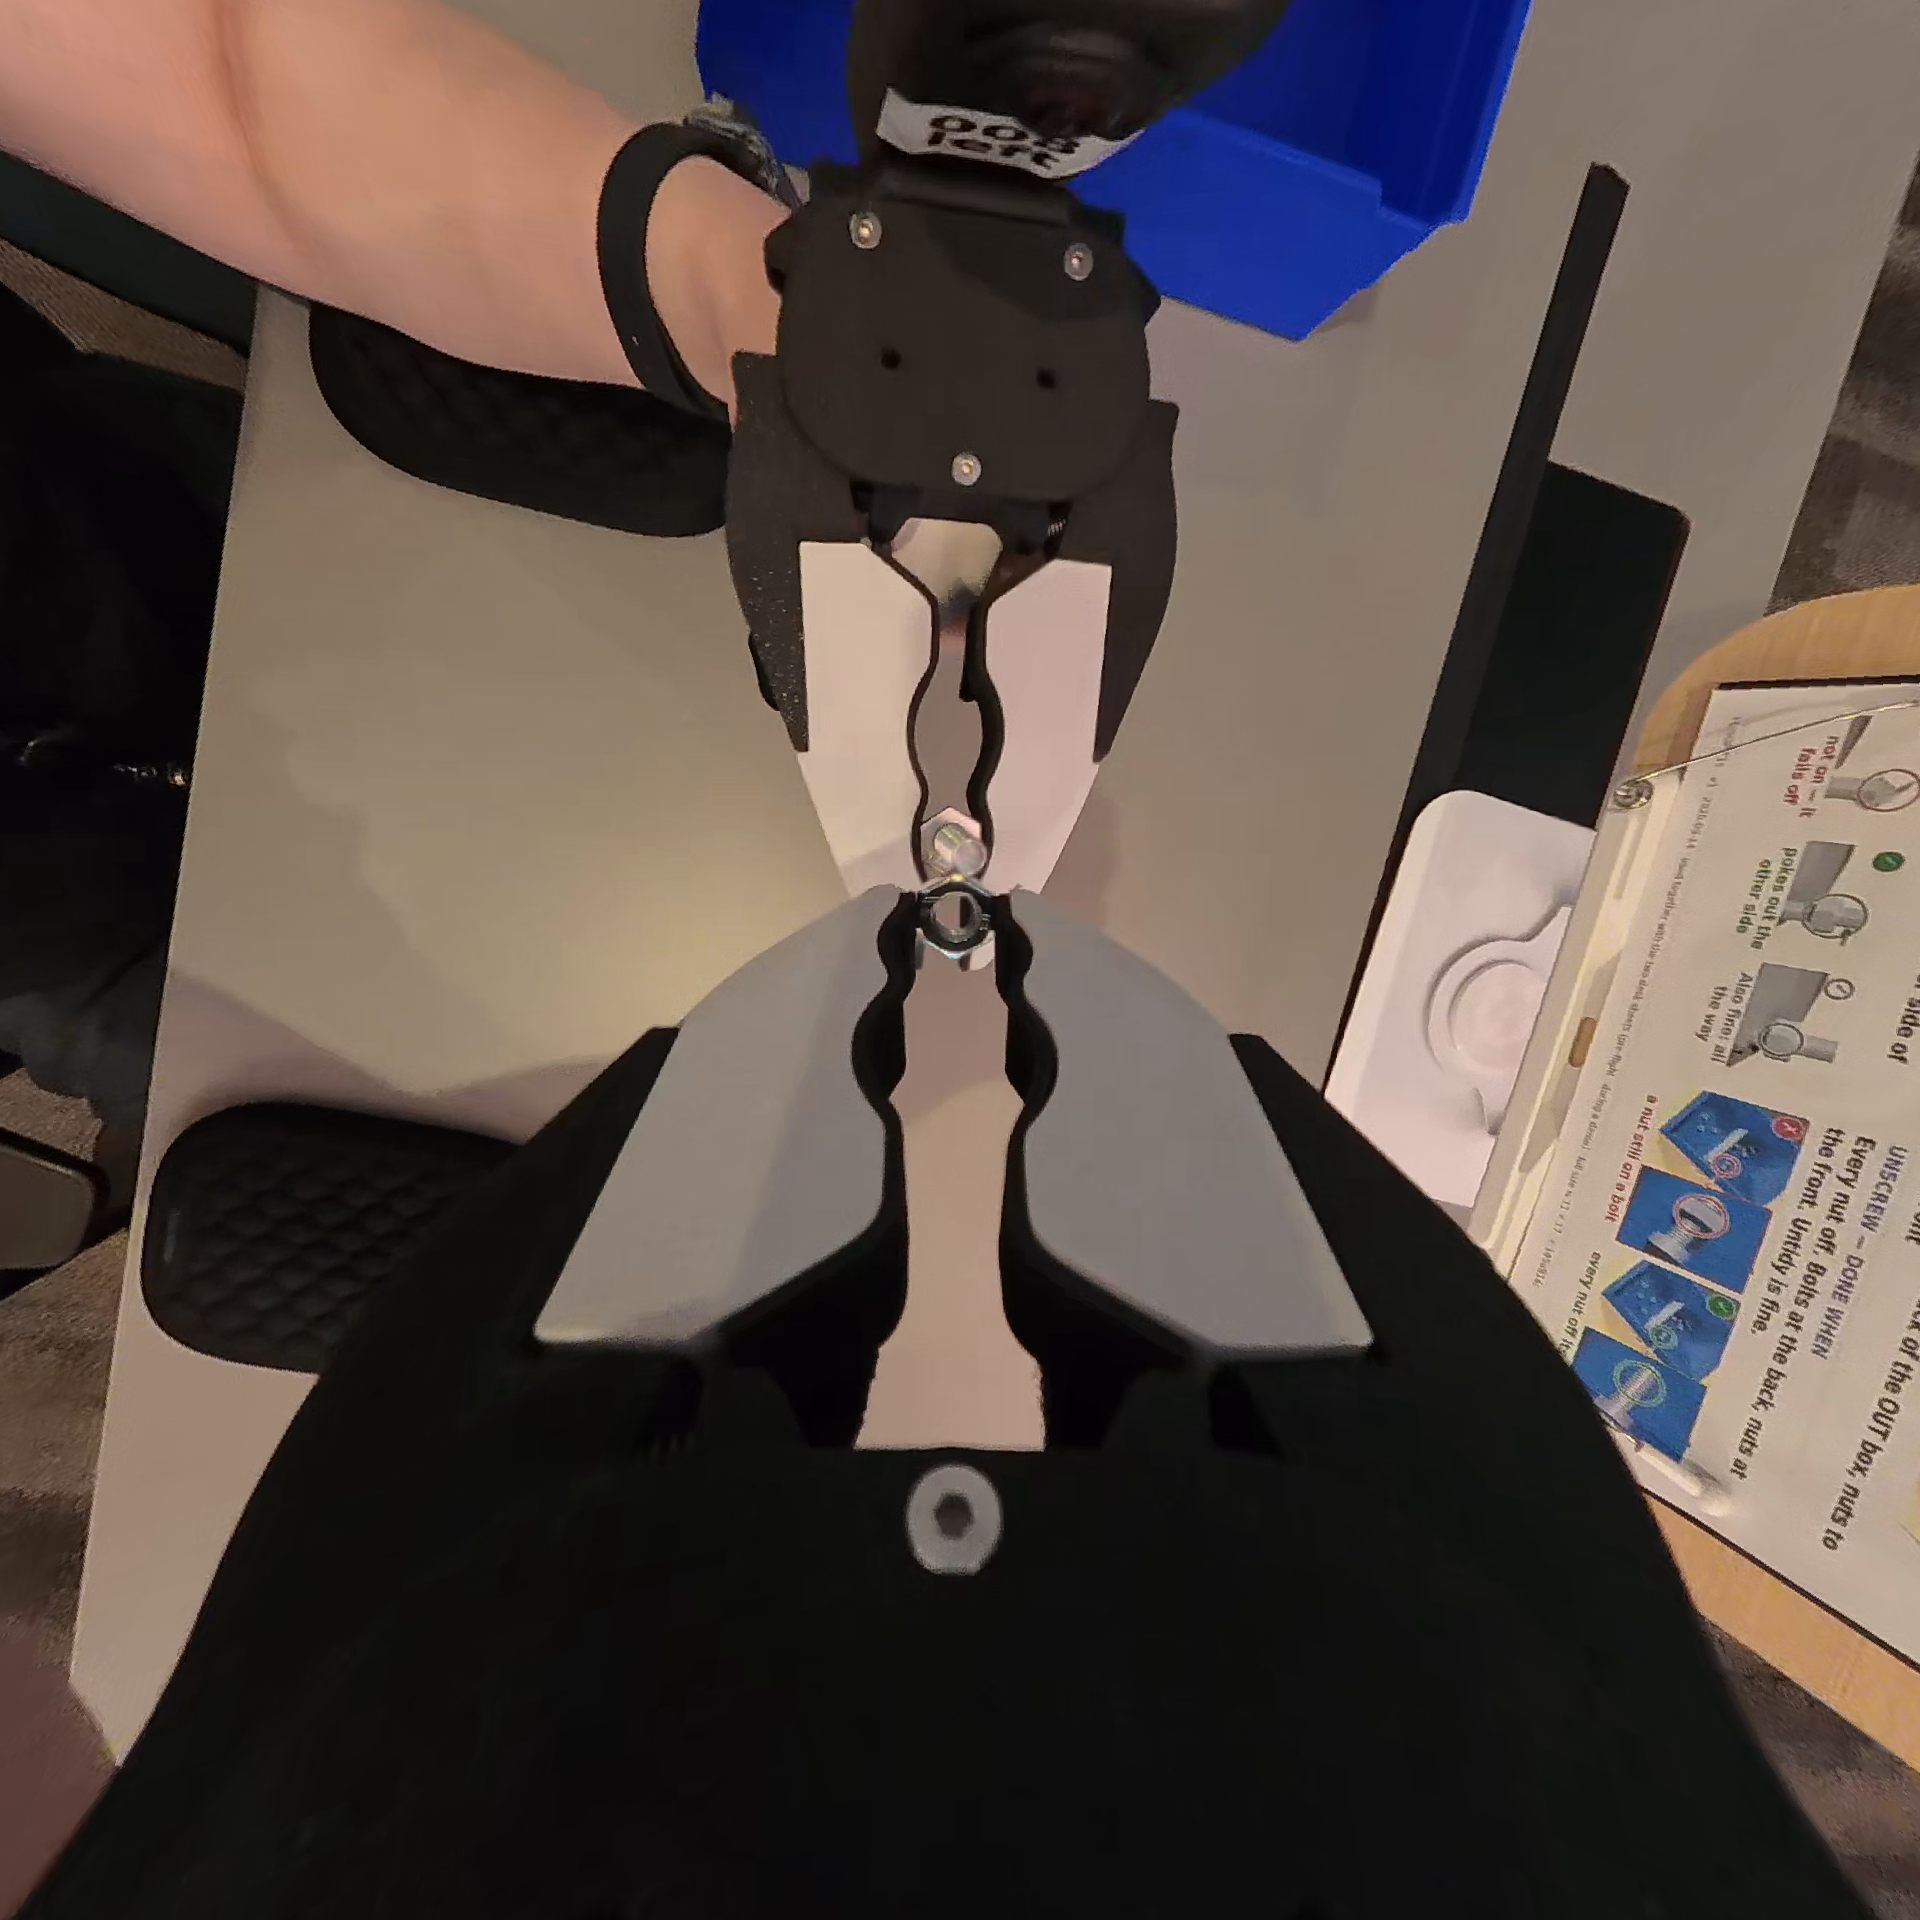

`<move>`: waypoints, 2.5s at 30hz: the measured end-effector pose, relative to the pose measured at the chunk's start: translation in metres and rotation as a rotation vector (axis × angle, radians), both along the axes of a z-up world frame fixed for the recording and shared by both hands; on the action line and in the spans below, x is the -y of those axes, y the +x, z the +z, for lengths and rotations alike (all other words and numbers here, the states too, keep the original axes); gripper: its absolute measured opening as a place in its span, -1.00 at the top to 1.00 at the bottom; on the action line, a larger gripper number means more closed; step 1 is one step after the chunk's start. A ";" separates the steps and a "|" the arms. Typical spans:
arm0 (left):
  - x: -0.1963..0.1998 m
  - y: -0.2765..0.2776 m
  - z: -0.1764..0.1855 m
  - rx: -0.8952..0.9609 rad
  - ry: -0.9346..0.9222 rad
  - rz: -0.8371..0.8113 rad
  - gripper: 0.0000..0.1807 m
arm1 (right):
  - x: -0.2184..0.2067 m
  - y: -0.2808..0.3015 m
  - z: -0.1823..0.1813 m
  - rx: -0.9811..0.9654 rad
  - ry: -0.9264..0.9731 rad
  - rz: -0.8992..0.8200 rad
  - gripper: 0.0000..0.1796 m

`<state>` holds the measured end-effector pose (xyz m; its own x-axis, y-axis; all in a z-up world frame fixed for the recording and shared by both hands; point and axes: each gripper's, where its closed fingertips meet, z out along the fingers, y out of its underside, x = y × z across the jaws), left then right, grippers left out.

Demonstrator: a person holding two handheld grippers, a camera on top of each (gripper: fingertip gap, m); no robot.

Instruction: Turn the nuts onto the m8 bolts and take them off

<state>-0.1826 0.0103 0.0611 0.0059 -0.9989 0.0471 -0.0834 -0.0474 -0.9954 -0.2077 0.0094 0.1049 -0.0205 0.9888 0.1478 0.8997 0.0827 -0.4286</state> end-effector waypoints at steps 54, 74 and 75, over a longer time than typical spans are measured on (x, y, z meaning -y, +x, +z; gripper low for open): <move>-0.032 0.002 -0.010 -0.128 0.063 0.300 0.89 | -0.026 -0.004 -0.018 -0.133 -0.140 -0.495 0.85; -0.053 -0.007 -0.012 -0.190 0.145 0.511 0.89 | -0.040 -0.005 -0.020 -0.259 -0.187 -0.807 0.85; -0.053 -0.007 -0.012 -0.192 0.154 0.517 0.89 | -0.040 -0.005 -0.019 -0.264 -0.193 -0.811 0.85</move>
<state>-0.1898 0.0636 0.0493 0.4901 -0.8589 -0.1487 -0.2677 0.0140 -0.9634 -0.2129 0.0492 0.0856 0.7114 0.6921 -0.1225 0.5195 -0.6351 -0.5716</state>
